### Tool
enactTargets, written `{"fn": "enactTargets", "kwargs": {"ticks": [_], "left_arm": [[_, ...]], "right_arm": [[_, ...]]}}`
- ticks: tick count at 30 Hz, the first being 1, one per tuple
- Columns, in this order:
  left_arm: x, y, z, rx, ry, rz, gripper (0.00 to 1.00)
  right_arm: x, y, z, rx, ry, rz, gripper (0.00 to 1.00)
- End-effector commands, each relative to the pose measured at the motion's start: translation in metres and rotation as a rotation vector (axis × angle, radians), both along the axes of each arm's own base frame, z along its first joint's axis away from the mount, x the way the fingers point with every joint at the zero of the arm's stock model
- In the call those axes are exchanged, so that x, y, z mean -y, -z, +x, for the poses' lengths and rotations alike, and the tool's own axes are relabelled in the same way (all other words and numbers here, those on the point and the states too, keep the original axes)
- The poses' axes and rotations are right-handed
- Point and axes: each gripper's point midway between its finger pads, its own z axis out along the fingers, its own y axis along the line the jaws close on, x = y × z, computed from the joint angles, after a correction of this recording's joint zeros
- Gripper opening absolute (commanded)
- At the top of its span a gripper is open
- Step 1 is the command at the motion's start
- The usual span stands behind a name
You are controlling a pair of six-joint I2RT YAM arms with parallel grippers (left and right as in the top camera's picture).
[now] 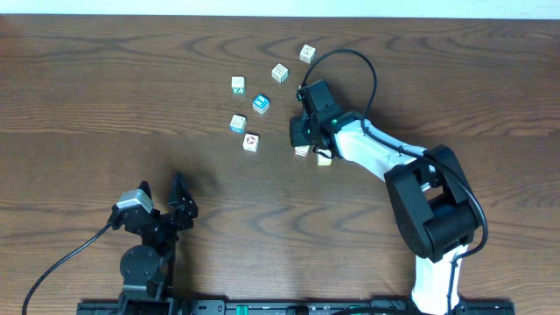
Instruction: Lift 5 blocks
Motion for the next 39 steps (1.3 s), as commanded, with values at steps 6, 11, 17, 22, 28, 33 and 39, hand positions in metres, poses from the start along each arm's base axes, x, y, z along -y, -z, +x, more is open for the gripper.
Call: {"fn": "enactTargets", "kwargs": {"ticks": [6,11,17,22,28,33,39], "left_arm": [[-0.002,0.018,-0.001,-0.055,-0.009,0.015,0.77],[-0.002,0.018,-0.001,-0.054,-0.009,0.015,0.77],[-0.002,0.018,-0.001,-0.054,-0.009,0.015,0.77],[-0.002,0.018,-0.001,-0.054,-0.009,0.015,0.76],[-0.002,0.018,-0.001,-0.054,-0.009,0.015,0.76],[-0.002,0.018,-0.001,-0.054,-0.009,0.015,0.77],[-0.002,0.018,-0.001,-0.055,-0.009,0.015,0.77]], "right_arm": [[-0.01,0.0,-0.015,-0.035,-0.021,-0.025,0.01],[-0.012,-0.003,-0.023,-0.051,-0.033,-0.036,0.01],[-0.005,-0.015,-0.028,-0.052,-0.025,-0.059,0.01],[-0.002,-0.028,-0.02,0.002,-0.016,-0.073,0.01],[0.001,-0.044,0.003,0.082,-0.019,-0.049,0.01],[0.026,-0.053,0.024,0.104,0.044,-0.05,0.01],[0.061,-0.044,0.025,0.045,0.107,-0.081,0.01]]}}
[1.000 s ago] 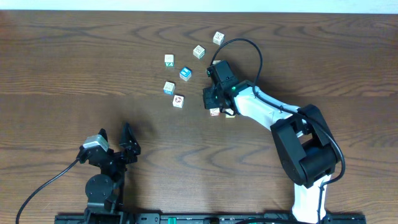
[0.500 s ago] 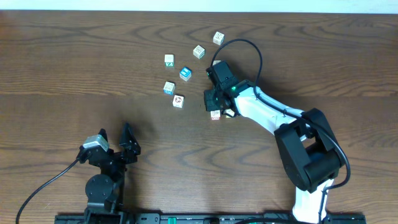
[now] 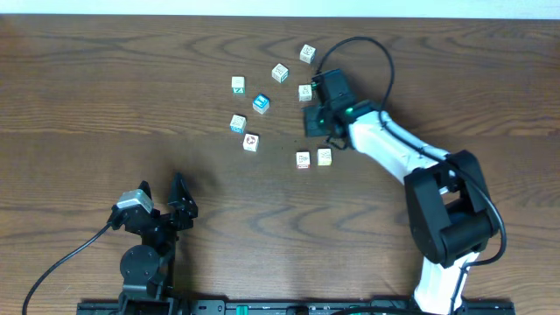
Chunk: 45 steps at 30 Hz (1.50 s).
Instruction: Lift 5 blocks
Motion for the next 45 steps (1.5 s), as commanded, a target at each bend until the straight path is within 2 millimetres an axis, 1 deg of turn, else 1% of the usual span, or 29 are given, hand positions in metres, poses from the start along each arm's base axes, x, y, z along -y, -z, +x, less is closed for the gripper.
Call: {"fn": "enactTargets", "kwargs": {"ticks": [1,10,14,18,24,27,30,41,45], "left_arm": [[-0.002,0.018,-0.001,-0.055,-0.009,0.014,0.77],[-0.002,0.018,-0.001,-0.055,-0.009,0.014,0.77],[-0.002,0.018,-0.001,-0.055,-0.009,0.014,0.76],[-0.002,0.018,-0.001,-0.055,-0.009,0.014,0.76],[-0.002,0.018,-0.001,-0.055,-0.009,0.014,0.76],[-0.002,0.018,-0.001,-0.055,-0.009,0.014,0.77],[-0.002,0.018,-0.001,-0.055,-0.009,0.014,0.76],[-0.002,0.018,-0.001,-0.055,-0.009,0.015,0.77],[-0.002,0.018,-0.001,-0.055,-0.009,0.015,0.76]], "right_arm": [[0.014,-0.015,0.006,0.016,0.024,-0.012,0.01],[0.023,-0.004,-0.015,-0.077,0.023,-0.051,0.01],[0.022,0.0,-0.021,-0.099,0.02,-0.06,0.01],[0.017,0.001,-0.026,-0.108,0.006,-0.065,0.01],[0.0,0.003,-0.037,-0.119,-0.027,-0.067,0.01],[-0.006,0.004,-0.041,-0.12,-0.039,-0.068,0.01],[-0.005,0.005,-0.044,-0.135,-0.012,-0.072,0.01],[-0.003,0.008,-0.052,-0.165,-0.017,-0.087,0.01],[-0.007,0.009,-0.056,-0.172,-0.029,-0.094,0.01]]}}
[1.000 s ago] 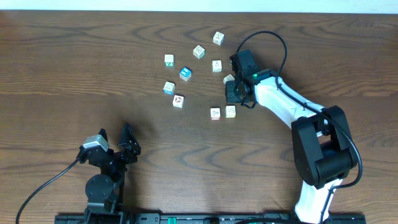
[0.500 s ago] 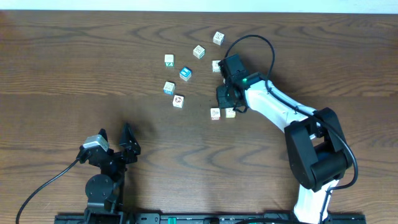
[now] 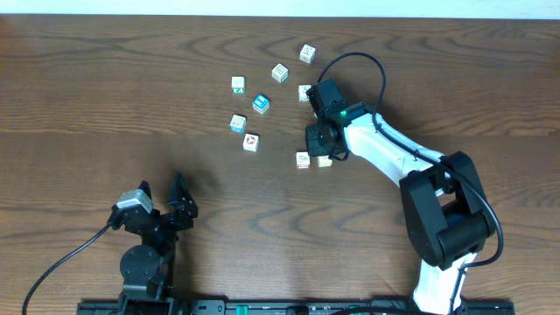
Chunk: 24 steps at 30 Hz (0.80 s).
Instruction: Lift 5 blocks
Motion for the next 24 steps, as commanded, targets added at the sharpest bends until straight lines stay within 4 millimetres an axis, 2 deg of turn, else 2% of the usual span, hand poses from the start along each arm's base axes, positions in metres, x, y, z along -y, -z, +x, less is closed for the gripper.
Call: {"fn": "enactTargets", "kwargs": {"ticks": [1,6,8,11,14,19,24], "left_arm": [[-0.002,0.018,-0.001,-0.055,-0.009,0.014,0.77],[-0.002,0.018,-0.001,-0.055,-0.009,0.015,0.76],[-0.002,0.018,-0.001,-0.055,-0.009,0.015,0.77],[-0.002,0.018,-0.001,-0.055,-0.009,0.015,0.77],[-0.002,0.018,-0.001,-0.055,-0.009,0.014,0.76],[-0.002,0.018,-0.001,-0.055,-0.009,0.015,0.77],[-0.002,0.018,-0.001,-0.055,-0.009,0.014,0.76]], "right_arm": [[-0.008,-0.013,-0.001,0.029,-0.006,0.005,0.01],[-0.008,-0.016,0.011,0.077,0.004,0.01,0.01],[-0.003,-0.024,0.026,0.118,0.031,0.03,0.01],[0.01,-0.034,0.04,0.138,0.061,0.033,0.01],[0.034,-0.041,0.046,0.12,0.111,0.02,0.01],[0.071,-0.031,0.027,0.008,0.174,-0.031,0.01],[0.075,-0.022,0.003,-0.081,0.151,-0.073,0.01]]}}
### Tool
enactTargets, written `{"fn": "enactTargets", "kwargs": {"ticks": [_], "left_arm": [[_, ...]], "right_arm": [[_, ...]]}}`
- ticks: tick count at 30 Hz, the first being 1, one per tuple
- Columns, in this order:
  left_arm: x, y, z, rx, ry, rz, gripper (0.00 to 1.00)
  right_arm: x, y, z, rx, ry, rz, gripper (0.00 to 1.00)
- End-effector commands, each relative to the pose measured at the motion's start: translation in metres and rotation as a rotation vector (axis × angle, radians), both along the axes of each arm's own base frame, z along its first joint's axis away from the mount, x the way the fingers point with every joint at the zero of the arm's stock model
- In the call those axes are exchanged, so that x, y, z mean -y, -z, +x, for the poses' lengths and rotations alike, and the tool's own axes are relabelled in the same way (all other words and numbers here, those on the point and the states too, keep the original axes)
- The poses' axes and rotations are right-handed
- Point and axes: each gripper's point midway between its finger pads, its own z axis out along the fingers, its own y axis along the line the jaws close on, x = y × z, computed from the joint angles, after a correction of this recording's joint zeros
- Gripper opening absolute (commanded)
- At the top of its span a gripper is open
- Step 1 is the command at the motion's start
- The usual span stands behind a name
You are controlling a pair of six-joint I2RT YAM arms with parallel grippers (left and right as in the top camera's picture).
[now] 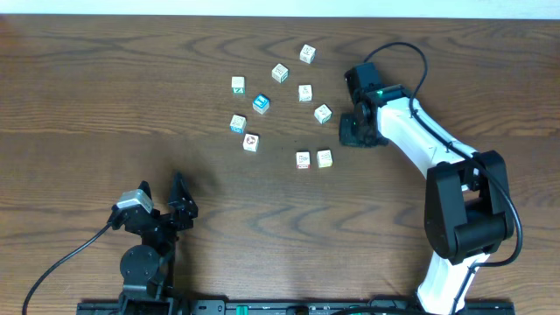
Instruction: Lift 5 blocks
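Observation:
Several small printed cubes lie scattered on the wooden table (105, 105). Among them are a blue block (261, 103), a white block (304, 92), a tilted block (323, 113) and a pair side by side (303, 159) (325, 158). My right gripper (352, 136) sits just right of the tilted block, apart from it, open and holding nothing. My left gripper (163, 188) rests open near the front left, far from all the blocks.
More blocks lie at the back (306, 54) (279, 73) (238, 84) and on the left of the cluster (238, 123) (251, 141). The right arm's black cable (411, 52) loops above its wrist.
My right gripper has moved from over the cluster's middle, near the side-by-side pair, to the right. A tilted block now lies in the open where none showed. The left arm has not moved.
My right gripper first stood low over the pair of blocks at the cluster's lower right. Then it was further back, beside a white block newly in view there. Then it was back over the middle, and now it stands clear to the right with another block uncovered.

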Motion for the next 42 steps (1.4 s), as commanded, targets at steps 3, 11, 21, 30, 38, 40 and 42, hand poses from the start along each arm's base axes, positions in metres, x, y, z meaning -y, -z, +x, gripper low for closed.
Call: {"fn": "enactTargets", "kwargs": {"ticks": [3,11,21,30,38,40,42], "left_arm": [[-0.002,0.018,-0.001,-0.055,-0.009,0.014,0.77],[-0.002,0.018,-0.001,-0.055,-0.009,0.014,0.77],[-0.002,0.018,-0.001,-0.055,-0.009,0.015,0.77],[-0.002,0.018,-0.001,-0.055,-0.009,0.015,0.77],[-0.002,0.018,-0.001,-0.055,-0.009,0.014,0.77],[-0.002,0.018,-0.001,-0.055,-0.009,0.015,0.77],[-0.002,0.018,-0.001,-0.055,-0.009,0.015,0.76]], "right_arm": [[-0.017,-0.006,-0.011,-0.009,-0.061,0.014,0.01],[-0.051,-0.005,-0.027,-0.034,-0.113,0.059,0.01],[-0.066,-0.005,-0.037,-0.055,-0.101,0.081,0.01],[-0.069,-0.005,-0.041,-0.073,-0.093,0.094,0.01],[-0.073,-0.005,-0.047,-0.098,-0.085,0.114,0.01],[-0.075,-0.005,-0.047,-0.097,-0.09,0.116,0.01],[-0.077,-0.005,-0.048,-0.097,-0.096,0.119,0.01]]}}
